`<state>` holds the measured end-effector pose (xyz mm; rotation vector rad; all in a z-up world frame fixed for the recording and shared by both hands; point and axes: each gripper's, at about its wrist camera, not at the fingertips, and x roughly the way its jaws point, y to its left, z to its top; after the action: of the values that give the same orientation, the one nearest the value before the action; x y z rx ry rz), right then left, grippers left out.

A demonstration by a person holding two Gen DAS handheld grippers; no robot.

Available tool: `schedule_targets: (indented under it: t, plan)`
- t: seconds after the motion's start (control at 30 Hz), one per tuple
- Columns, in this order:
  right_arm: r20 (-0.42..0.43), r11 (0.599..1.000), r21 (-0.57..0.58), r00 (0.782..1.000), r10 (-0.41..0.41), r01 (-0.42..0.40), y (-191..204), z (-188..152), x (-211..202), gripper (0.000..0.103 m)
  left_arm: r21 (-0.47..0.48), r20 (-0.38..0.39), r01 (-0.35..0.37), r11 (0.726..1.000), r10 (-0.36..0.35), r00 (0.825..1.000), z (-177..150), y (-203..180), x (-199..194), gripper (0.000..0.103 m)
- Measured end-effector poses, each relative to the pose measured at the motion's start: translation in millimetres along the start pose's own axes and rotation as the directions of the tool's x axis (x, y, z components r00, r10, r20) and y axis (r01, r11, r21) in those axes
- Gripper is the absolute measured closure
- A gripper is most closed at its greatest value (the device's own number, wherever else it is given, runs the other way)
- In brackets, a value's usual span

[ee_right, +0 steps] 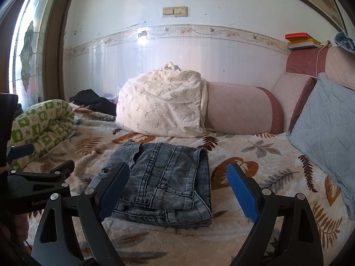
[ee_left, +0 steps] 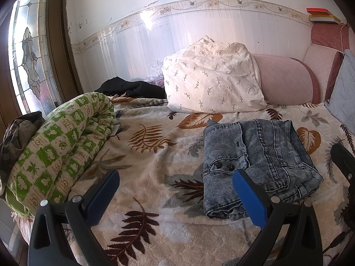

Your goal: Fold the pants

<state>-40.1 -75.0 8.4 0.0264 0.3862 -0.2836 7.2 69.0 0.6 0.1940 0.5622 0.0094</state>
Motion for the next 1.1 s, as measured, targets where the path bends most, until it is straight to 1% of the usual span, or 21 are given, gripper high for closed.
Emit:
schedule_targets:
  t: [1.1]
  plan:
    - [-0.002,1.0,-0.008,1.0,0.008,-0.008,0.7,-1.0,-0.3,0.013,-0.005,0.0,-0.008,1.0,0.008,1.0,0.3,0.3,-1.3,0.0]
